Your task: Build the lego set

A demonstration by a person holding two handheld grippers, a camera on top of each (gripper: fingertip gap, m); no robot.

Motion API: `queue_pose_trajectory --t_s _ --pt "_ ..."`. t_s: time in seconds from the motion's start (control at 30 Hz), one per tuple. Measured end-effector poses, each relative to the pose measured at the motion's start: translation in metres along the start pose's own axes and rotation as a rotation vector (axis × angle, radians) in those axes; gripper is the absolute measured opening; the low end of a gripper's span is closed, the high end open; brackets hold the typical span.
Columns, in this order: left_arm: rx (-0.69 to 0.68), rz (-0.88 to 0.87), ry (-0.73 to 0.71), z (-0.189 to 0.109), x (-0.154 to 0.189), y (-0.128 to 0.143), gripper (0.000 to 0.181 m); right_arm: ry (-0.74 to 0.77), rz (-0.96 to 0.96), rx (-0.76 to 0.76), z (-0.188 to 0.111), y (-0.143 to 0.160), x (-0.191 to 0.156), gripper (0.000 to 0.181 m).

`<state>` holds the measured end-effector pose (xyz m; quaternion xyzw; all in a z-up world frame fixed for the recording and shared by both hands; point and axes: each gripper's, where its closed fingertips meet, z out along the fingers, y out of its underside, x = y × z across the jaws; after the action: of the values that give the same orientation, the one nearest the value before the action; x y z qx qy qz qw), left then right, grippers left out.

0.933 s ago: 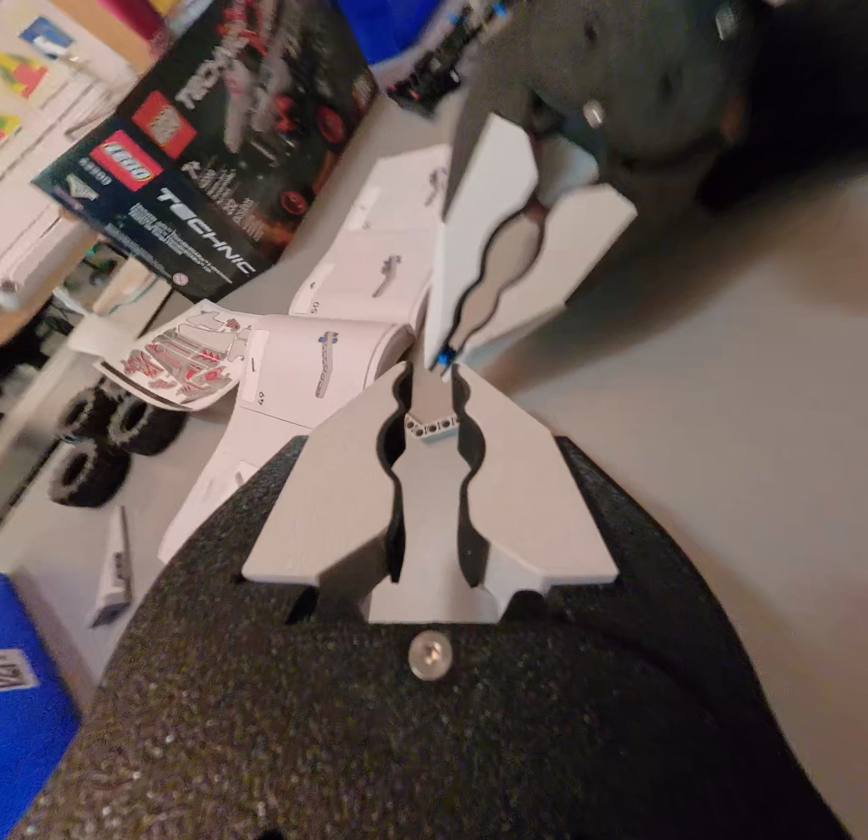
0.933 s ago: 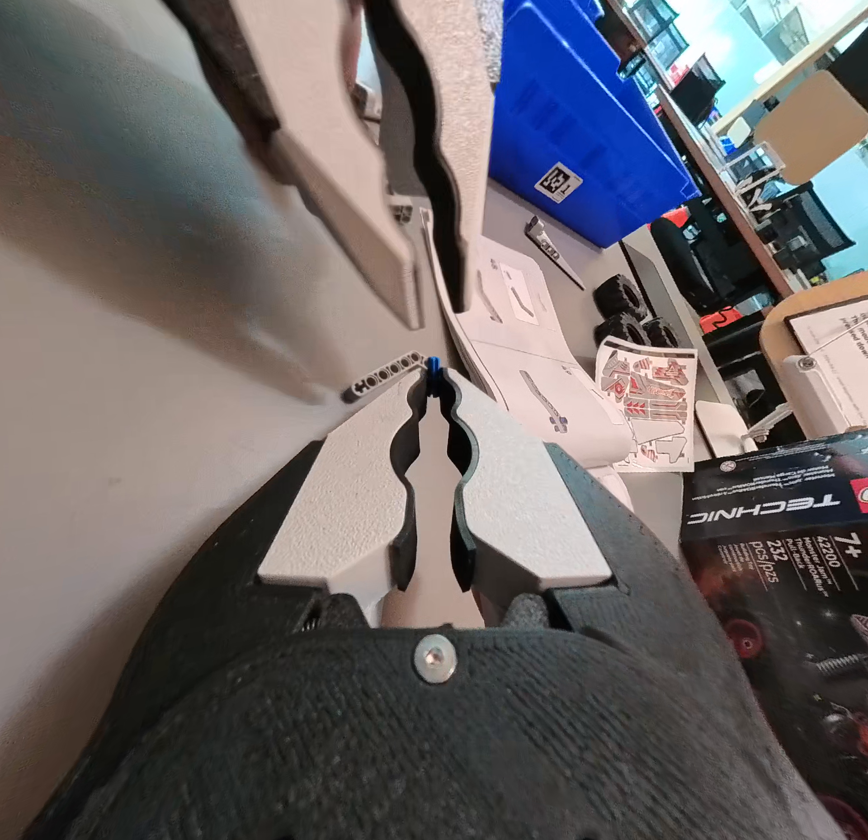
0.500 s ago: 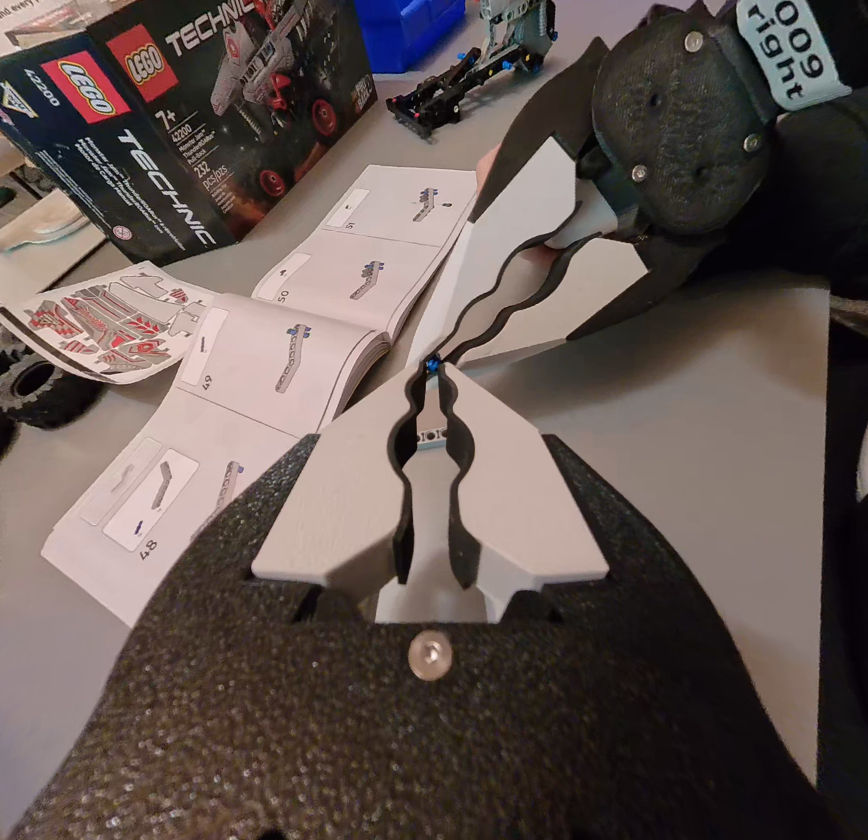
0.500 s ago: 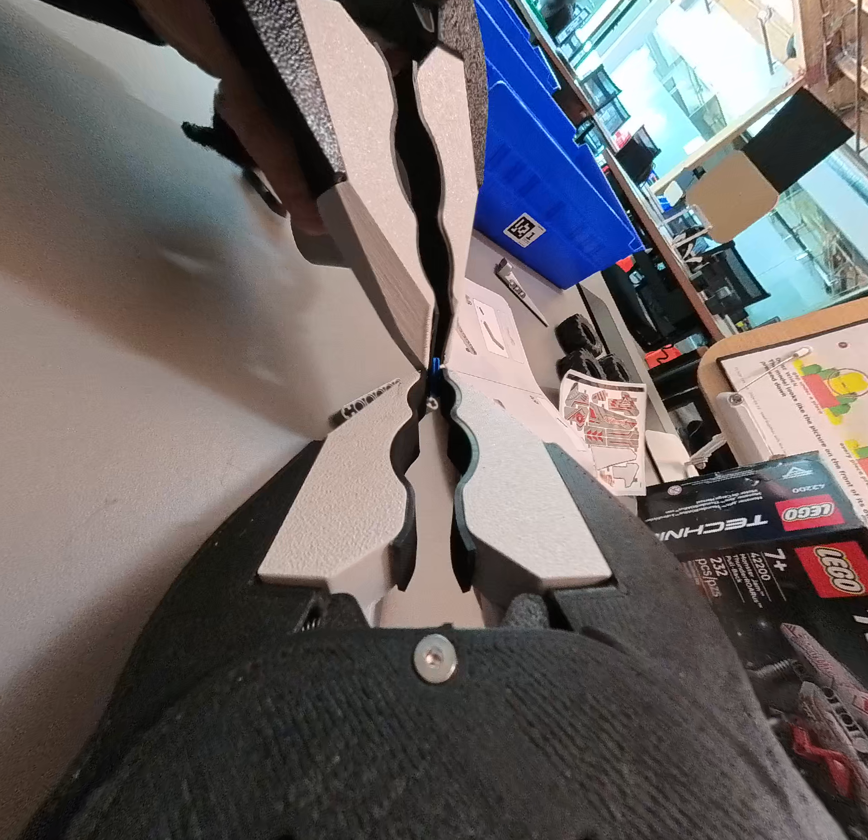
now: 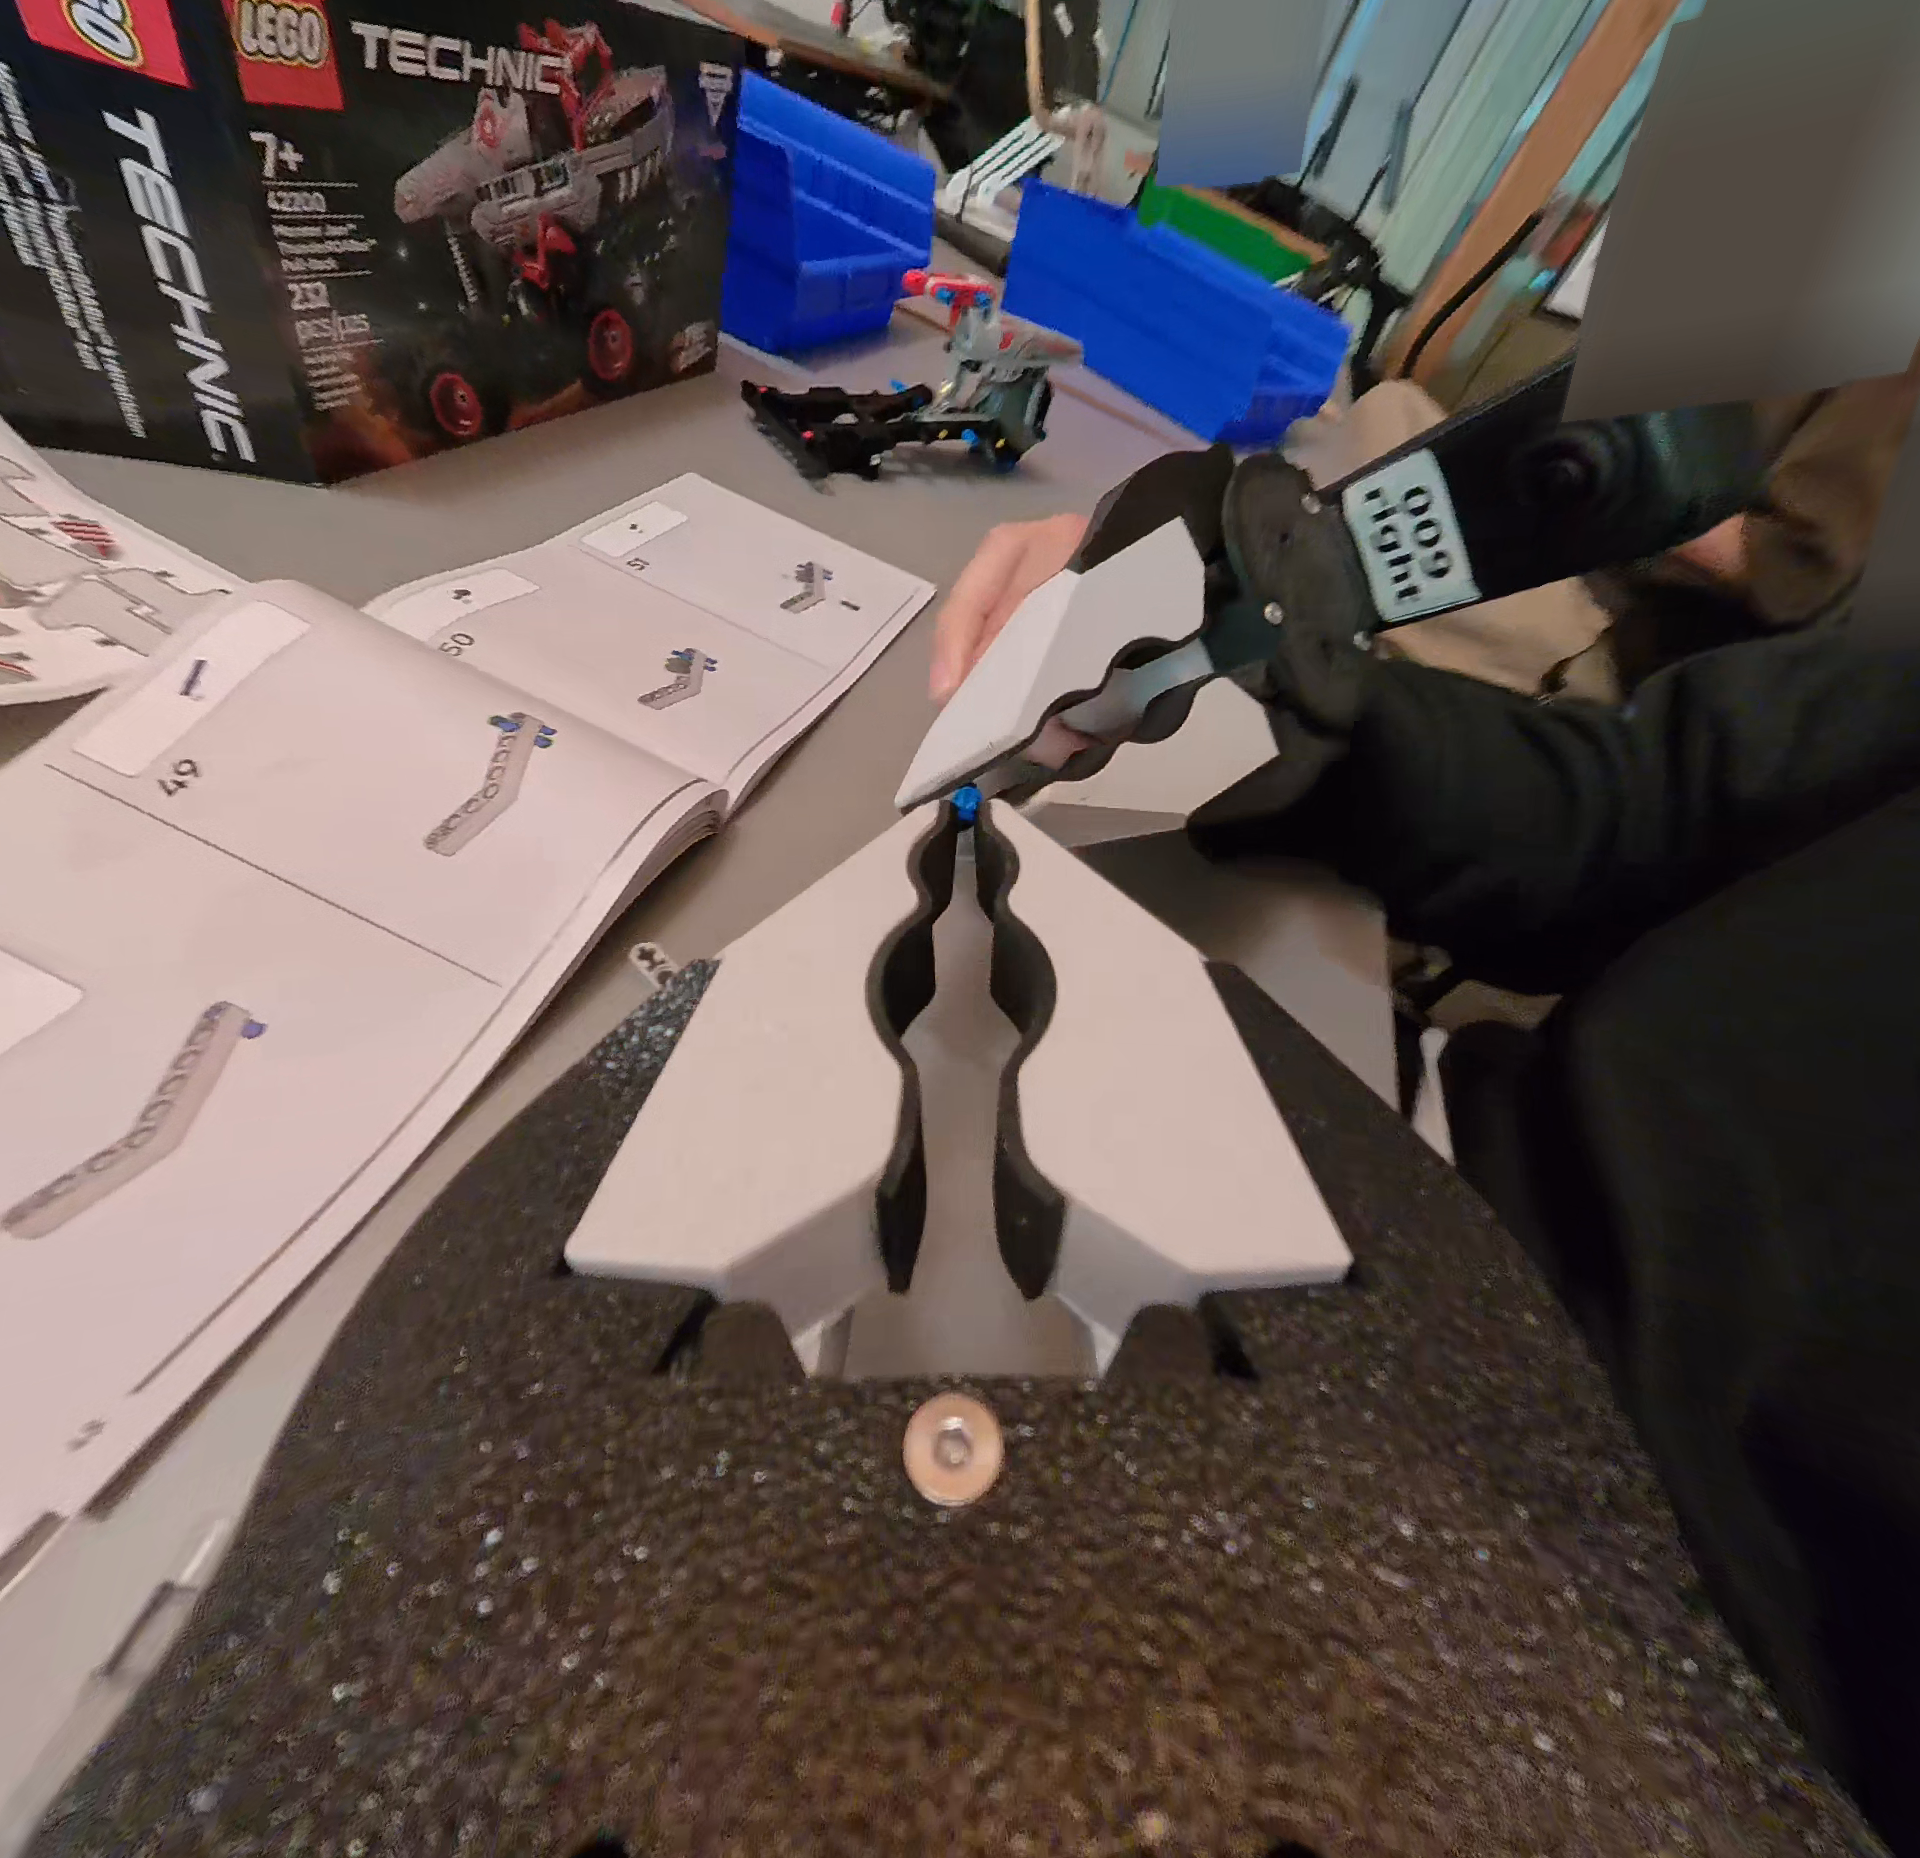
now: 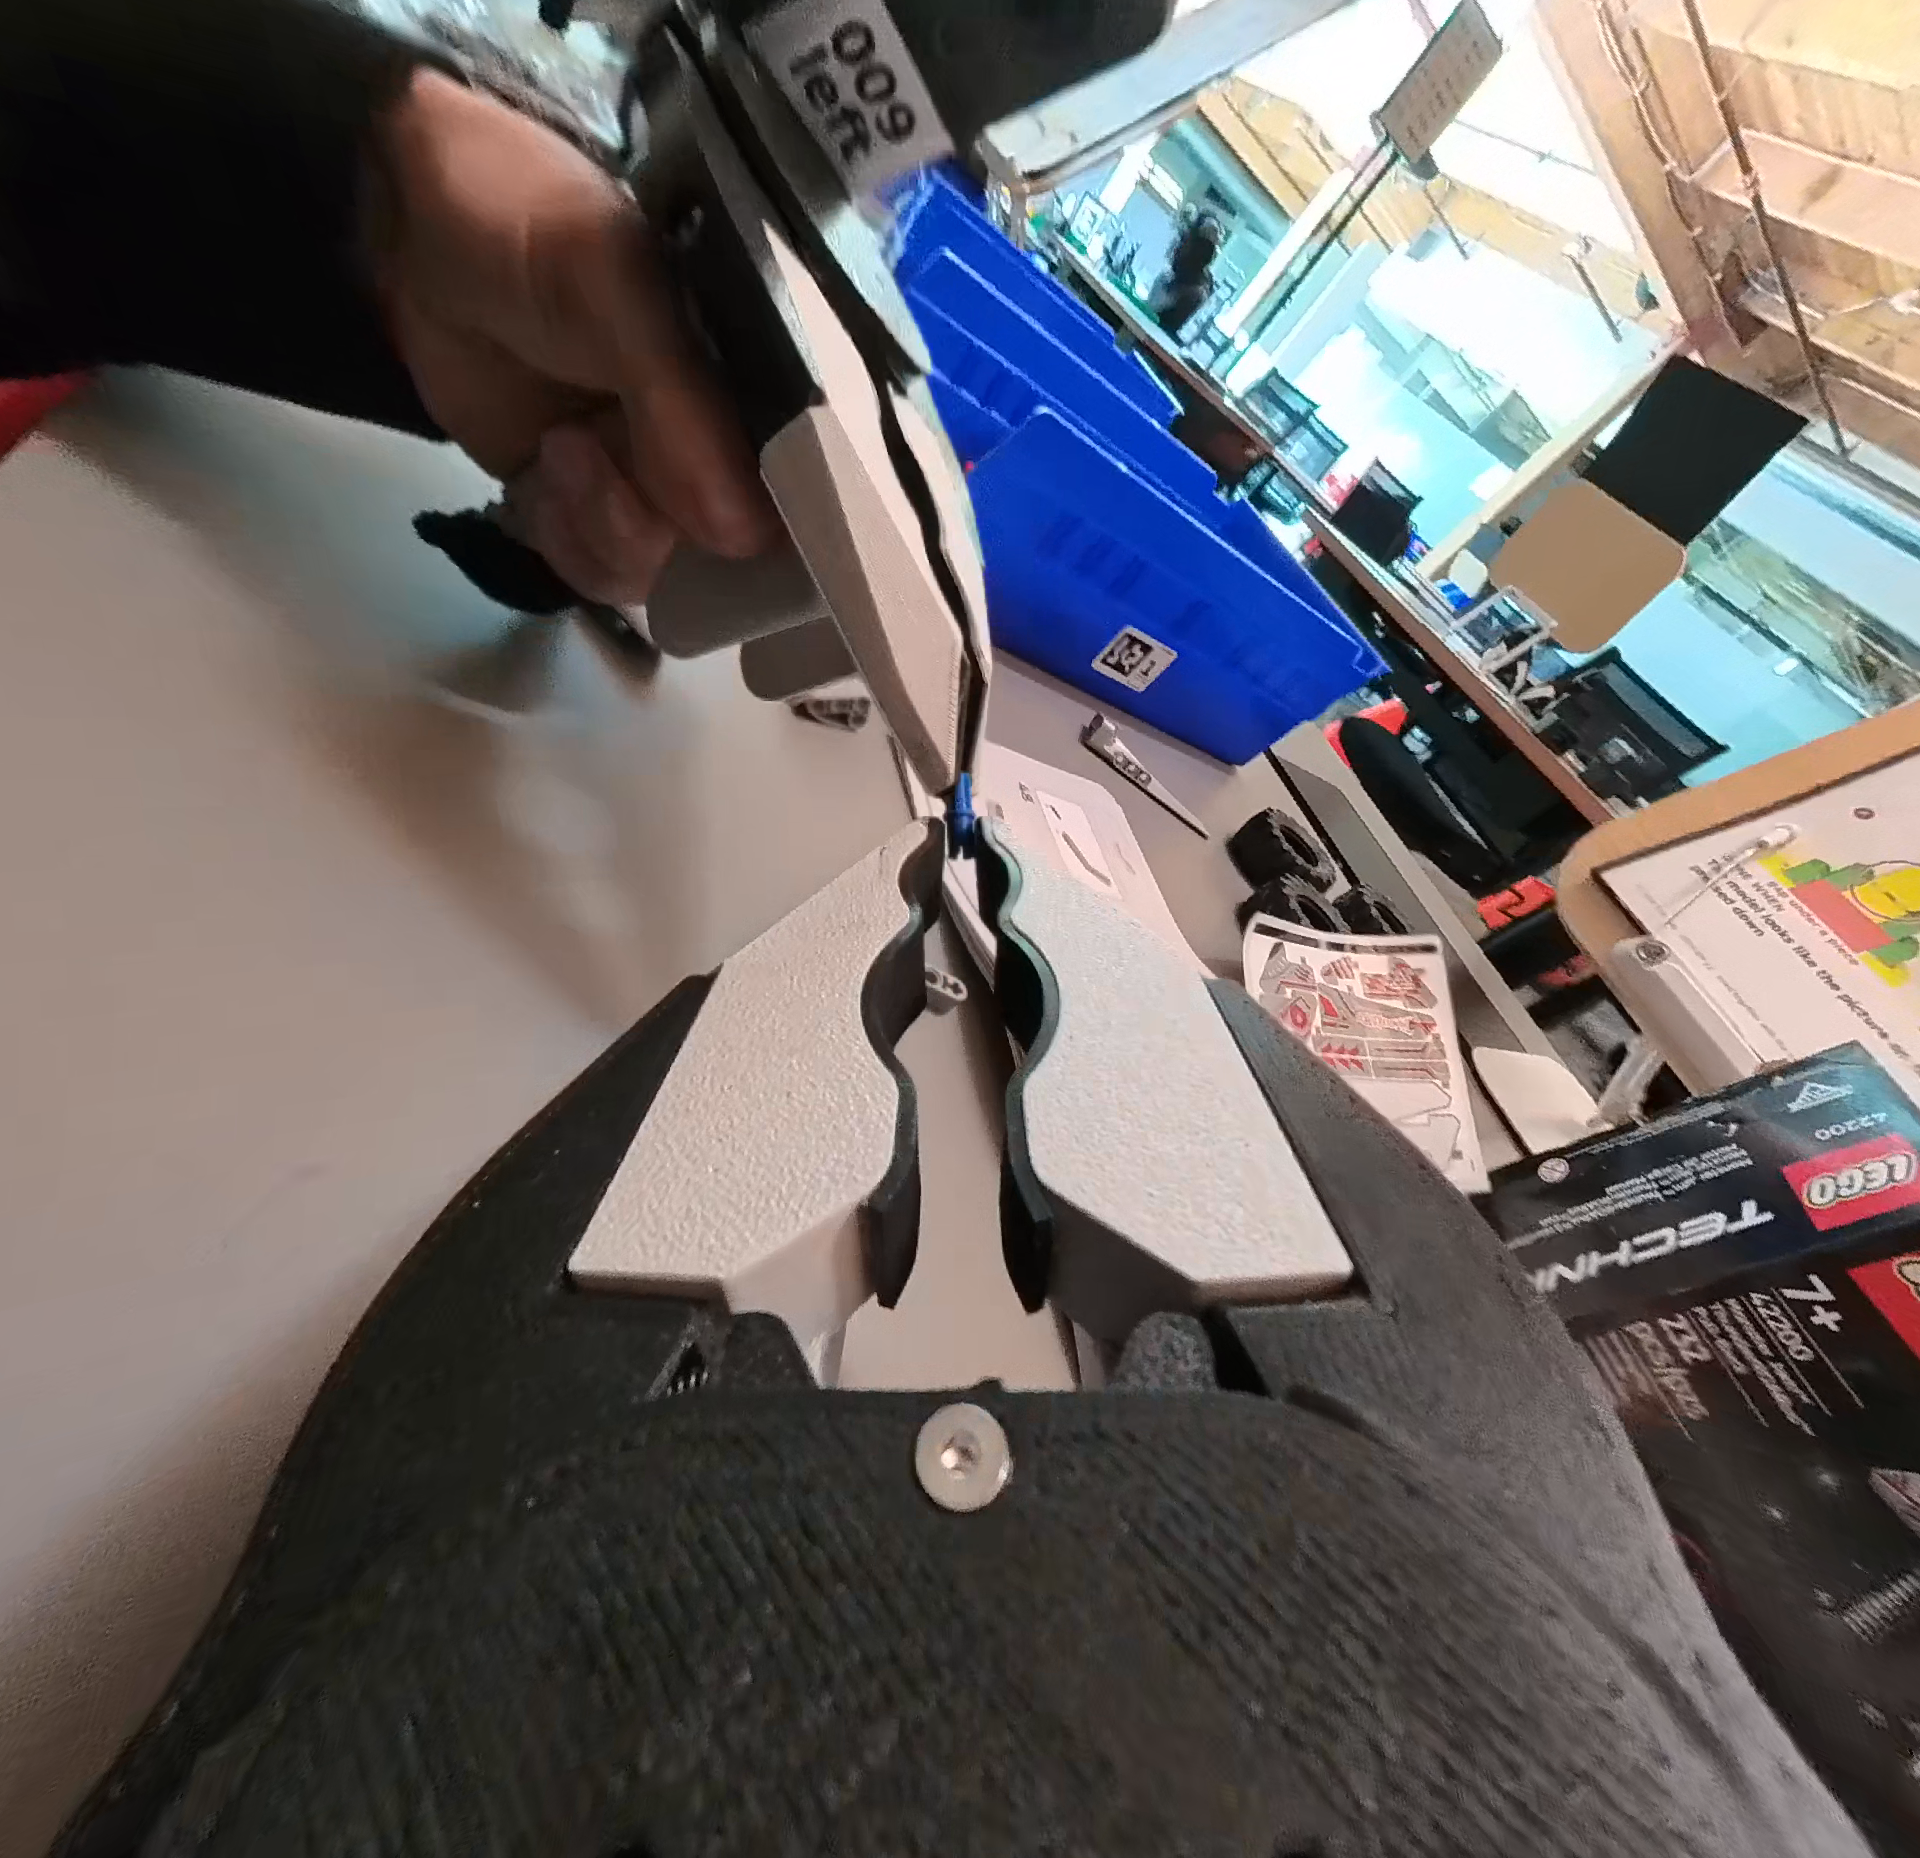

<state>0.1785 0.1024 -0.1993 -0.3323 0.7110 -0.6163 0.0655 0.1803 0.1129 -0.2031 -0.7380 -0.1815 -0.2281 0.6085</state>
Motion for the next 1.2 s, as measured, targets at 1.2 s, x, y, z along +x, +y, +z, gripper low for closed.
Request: queue_pose_trajectory --t_s 1.2 --pt "0.189 -0.205 0.247 -0.007 0.023 -0.024 0.001 -0.08 0.244 0.282 -0.016 -0.038 0.008 0.004"
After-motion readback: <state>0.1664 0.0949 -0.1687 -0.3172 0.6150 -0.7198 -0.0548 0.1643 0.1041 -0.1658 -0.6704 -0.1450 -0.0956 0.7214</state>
